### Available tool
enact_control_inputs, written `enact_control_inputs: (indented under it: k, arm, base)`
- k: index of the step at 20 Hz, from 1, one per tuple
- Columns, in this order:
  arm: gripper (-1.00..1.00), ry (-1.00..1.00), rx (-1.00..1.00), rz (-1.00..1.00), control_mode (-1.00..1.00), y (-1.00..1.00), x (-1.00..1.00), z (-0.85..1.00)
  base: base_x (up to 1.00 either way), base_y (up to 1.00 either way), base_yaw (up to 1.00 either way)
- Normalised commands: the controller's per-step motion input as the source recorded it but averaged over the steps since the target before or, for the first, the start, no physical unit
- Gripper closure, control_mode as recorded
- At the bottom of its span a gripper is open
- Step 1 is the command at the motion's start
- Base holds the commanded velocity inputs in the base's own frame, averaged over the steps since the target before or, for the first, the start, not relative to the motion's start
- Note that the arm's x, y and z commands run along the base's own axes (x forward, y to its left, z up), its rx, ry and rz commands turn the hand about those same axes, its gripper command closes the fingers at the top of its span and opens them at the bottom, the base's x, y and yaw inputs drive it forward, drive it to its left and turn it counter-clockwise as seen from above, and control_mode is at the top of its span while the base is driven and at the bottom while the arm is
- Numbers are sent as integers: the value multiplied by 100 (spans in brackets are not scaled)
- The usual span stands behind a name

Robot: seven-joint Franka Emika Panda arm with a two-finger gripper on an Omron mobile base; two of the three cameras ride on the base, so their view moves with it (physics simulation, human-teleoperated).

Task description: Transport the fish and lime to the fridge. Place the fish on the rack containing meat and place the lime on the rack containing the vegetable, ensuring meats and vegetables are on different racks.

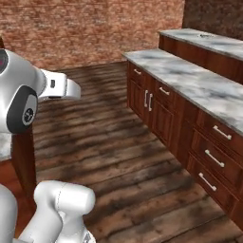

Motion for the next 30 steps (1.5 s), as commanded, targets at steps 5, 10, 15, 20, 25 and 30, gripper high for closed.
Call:
enact_control_inputs:
  k: [5,10,15,20,25,30]
  arm:
    - [-100,0,0,0,100,0,0,0]
    - [-100,0,0,0,100,0,0,0]
    - [-100,0,0,0,100,0,0,0]
    - [-100,0,0,0,100,0,0,0]
    - [-100,0,0,0,100,0,0,0]
    - [-100,0,0,0,100,0,0,0]
  base:
    - [100,-79,52]
    - [100,-79,51]
    - [100,-83,47]
    - [100,-82,39]
    - [100,-82,37]
    - [100,-60,24]
